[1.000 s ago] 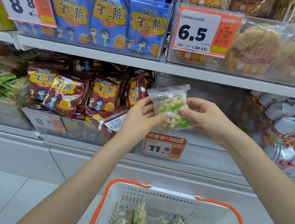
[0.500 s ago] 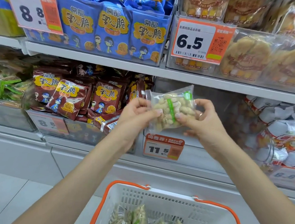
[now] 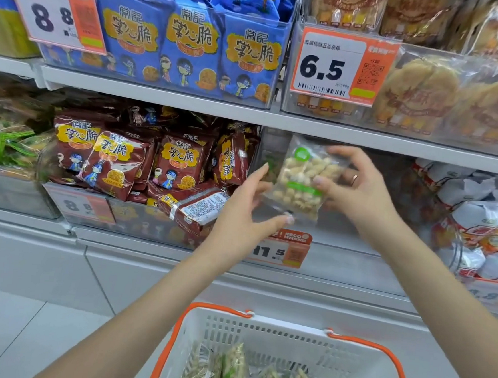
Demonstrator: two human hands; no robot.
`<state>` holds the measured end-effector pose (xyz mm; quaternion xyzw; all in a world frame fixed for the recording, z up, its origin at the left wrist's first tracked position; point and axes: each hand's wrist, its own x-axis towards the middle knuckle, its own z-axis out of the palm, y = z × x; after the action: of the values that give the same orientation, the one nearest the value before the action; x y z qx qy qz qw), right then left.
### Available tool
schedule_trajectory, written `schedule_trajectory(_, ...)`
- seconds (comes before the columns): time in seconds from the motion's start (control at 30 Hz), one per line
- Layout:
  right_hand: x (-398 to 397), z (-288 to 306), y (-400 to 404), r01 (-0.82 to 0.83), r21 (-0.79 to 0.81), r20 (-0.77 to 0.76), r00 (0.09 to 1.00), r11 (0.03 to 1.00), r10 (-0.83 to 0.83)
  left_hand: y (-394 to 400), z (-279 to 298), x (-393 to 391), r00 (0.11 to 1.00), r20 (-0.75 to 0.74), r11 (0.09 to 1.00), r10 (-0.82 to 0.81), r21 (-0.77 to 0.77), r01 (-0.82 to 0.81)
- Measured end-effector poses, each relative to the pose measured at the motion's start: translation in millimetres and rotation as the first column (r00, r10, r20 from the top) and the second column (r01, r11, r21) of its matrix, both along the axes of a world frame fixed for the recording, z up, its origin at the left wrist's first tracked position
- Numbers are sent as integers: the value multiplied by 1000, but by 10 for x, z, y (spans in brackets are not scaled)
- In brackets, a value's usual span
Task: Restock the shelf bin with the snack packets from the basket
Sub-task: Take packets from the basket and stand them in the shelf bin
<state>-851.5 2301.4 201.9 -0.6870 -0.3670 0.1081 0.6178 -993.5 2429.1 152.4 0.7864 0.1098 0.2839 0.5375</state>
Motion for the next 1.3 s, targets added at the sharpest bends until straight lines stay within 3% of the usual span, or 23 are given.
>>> schedule_trajectory(0.1, 388, -87, 120, 120, -128, 68, 991, 984, -112, 5, -56, -26, 991, -108, 894, 73, 449, -16)
schedule_trajectory(0.2, 617, -352, 406, 109, -194, -10, 994, 975, -113, -69, -211, 29, 973, -229, 568, 40, 806, 166)
schedule_trajectory(0.23, 639, -437, 532, 106, -208, -37, 993, 972, -116, -60, -268, 48, 971, -233, 467, 47, 865, 185)
schedule_trajectory(0.27, 651, -515, 662, 115, -223, -40, 991, 968, -127, -34, -313, 66, 973, -224, 428, 58, 886, 178)
schedule_trajectory(0.4, 769, -762, 1087, 201, -267, 81, 979, 943, -186, 20, -386, 105, 985, -154, 419, 82, 901, 107)
schedule_trajectory(0.53, 896, -921, 1225, 366, -369, 279, 921, 854, -273, 8, -406, 127, 989, -113, 387, 99, 920, 67)
schedule_trajectory(0.73, 985, -1021, 1174, 361, -345, 201, 930, 866, -307, 21, -377, 112, 982, -147, 376, 122, 922, 91)
schedule_trajectory(0.87, 870, -838, 1074, 334, -372, 55, 939, 866, -338, 66, -329, 88, 985, -170, 400, 34, 906, 142)
schedule_trajectory(0.93, 735, -676, 869, 318, -323, 45, 946, 892, -321, 74, -273, 56, 993, -119, 400, 25, 911, 99)
schedule_trajectory(1.03, 337, -525, 283, 294, -209, 230, 942, 933, -246, -37, -202, -58, 998, 63, 423, -14, 905, -51)
schedule_trajectory(1.13, -191, -696, -400, 373, 4, 447, 829, 928, -335, -195, -215, -273, 987, 152, 517, -45, 849, -108)
schedule_trajectory(1.2, -463, -1061, -753, 443, 61, 471, 778, 895, -417, -302, -296, -391, 1000, -6, 625, 2, 781, 3)
schedule_trajectory(1.23, -572, -1306, -899, 449, 14, 439, 800, 894, -409, -346, -381, -427, 980, -197, 647, 10, 748, 144)
schedule_trajectory(1.3, -727, -1933, -1148, 388, -196, 331, 891, 901, -312, -429, -635, -447, 797, -604, 605, 16, 641, 473)
